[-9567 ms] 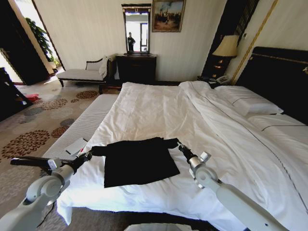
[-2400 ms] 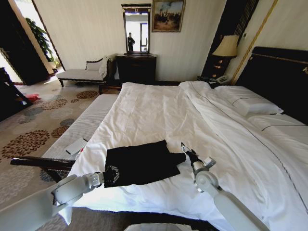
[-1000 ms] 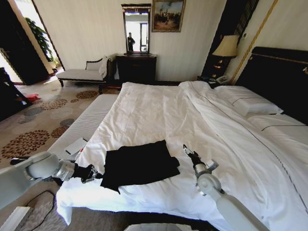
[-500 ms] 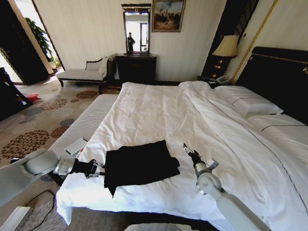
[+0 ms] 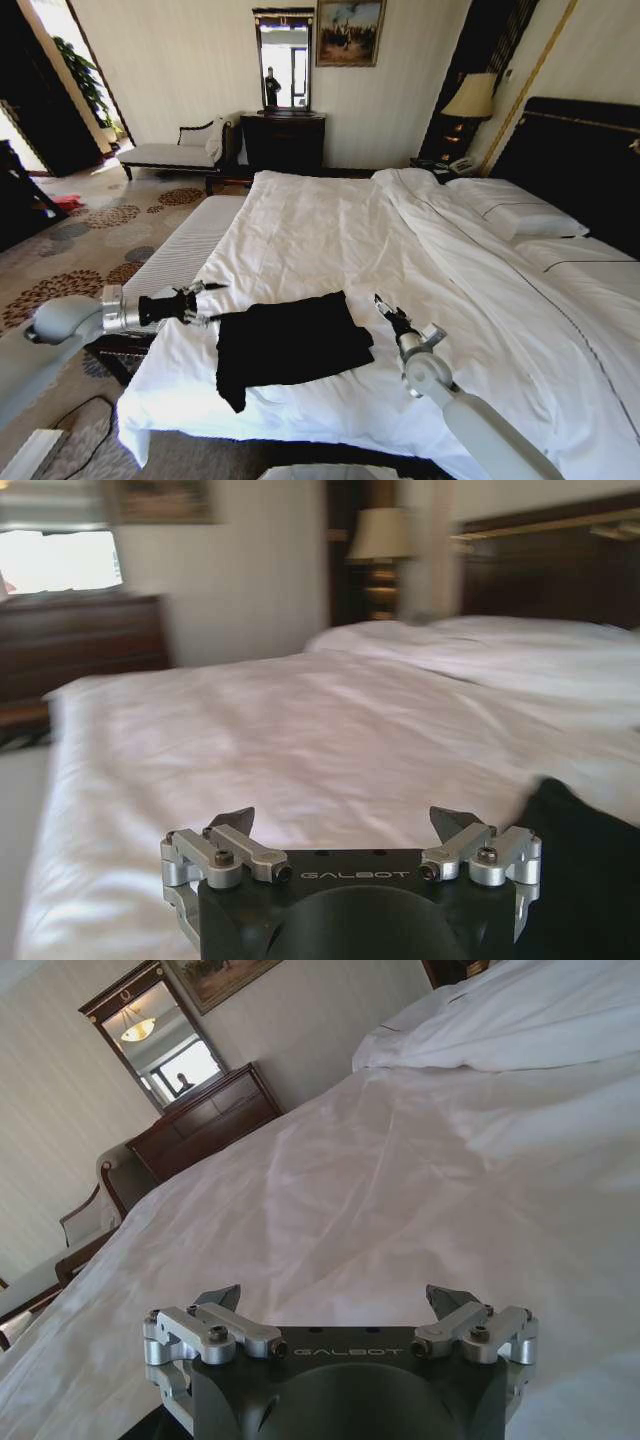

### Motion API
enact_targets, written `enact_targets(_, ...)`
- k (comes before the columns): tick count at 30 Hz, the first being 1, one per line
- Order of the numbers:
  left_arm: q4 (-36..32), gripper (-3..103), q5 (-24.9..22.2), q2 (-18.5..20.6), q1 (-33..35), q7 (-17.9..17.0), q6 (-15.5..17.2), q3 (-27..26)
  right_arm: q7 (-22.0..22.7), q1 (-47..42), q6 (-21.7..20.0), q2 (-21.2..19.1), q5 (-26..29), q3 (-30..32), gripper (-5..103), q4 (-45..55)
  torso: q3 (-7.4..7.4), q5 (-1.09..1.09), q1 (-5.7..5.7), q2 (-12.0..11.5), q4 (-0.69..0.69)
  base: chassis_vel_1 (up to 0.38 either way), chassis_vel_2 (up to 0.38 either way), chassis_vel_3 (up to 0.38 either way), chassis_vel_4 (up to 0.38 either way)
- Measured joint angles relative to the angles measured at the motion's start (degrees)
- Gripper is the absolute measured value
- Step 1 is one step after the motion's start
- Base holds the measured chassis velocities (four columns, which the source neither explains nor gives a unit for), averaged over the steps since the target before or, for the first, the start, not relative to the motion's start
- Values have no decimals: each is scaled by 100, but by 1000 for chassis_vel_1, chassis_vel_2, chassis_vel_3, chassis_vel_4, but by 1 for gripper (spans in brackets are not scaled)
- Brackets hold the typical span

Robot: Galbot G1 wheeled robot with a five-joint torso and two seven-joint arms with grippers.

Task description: Fold the clothes on the bed.

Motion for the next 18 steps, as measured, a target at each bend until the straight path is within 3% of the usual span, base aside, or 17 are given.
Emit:
enact_targets(1,0,98,0,0,0,0,0,0,0,0,0,0,0,0,100,0,0,0,0,0,0,0,0,0,0)
enact_targets(3,-94,100,-511,-306,-108,-855,289,20,0,51,-2,-4,17,-64,100,-9,0,1,0,0,-1,0,0,0,0)
enact_targets(5,-264,100,-800,-494,-74,-1228,524,-7,3,84,-5,-16,27,-109,100,-13,0,2,0,0,-5,0,0,0,0)
enact_targets(8,-306,100,-665,-540,119,-1187,620,-28,5,110,-8,-28,32,-133,100,-22,0,5,0,0,-7,0,0,0,0)
enact_targets(10,-109,100,-466,-647,271,-799,683,17,6,80,-10,-26,26,-93,100,-25,0,5,0,0,-1,0,0,0,0)
enact_targets(14,18,100,-575,-781,318,-565,803,27,7,52,-11,-16,21,-53,100,-21,-1,2,0,0,-1,0,0,0,0)
enact_targets(15,163,100,-707,-945,343,-319,928,32,10,25,-14,-12,14,-16,100,-15,-1,2,0,0,-3,0,0,0,0)
enact_targets(18,481,100,-782,-1326,379,-55,1075,87,15,8,-19,-9,2,27,100,-32,0,4,0,0,-4,0,0,0,0)
